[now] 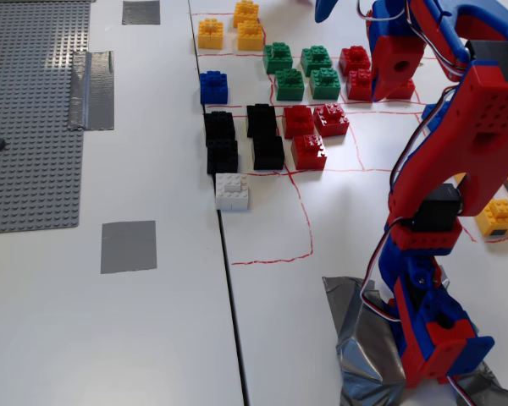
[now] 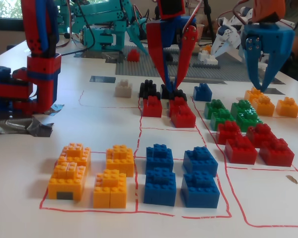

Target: Grab the block and put it in the grey marker

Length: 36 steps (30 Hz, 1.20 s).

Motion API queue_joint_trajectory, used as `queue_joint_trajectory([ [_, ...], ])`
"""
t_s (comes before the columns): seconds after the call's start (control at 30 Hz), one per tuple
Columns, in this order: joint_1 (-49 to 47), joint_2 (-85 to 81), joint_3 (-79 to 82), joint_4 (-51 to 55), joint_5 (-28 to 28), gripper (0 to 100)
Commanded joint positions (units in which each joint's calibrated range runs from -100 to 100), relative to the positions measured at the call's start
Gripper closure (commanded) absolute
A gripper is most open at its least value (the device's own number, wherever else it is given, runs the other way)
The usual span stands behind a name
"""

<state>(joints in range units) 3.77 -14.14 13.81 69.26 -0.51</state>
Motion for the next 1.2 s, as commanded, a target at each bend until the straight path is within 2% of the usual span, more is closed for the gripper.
queue_joint_trajectory([
  [0.0,4.28,-3.02,4.45,-4.23,2.05,100],
  [0.5,4.87,-3.18,4.45,-3.90,2.10,100],
  [0.67,3.98,-5.00,3.36,0.24,1.86,100],
  [0.8,0.84,-7.80,1.00,6.40,-0.63,100],
  [0.93,-3.18,-11.85,1.91,8.11,-3.71,100],
  [1.17,-18.39,-19.60,7.54,8.92,-8.30,100],
])
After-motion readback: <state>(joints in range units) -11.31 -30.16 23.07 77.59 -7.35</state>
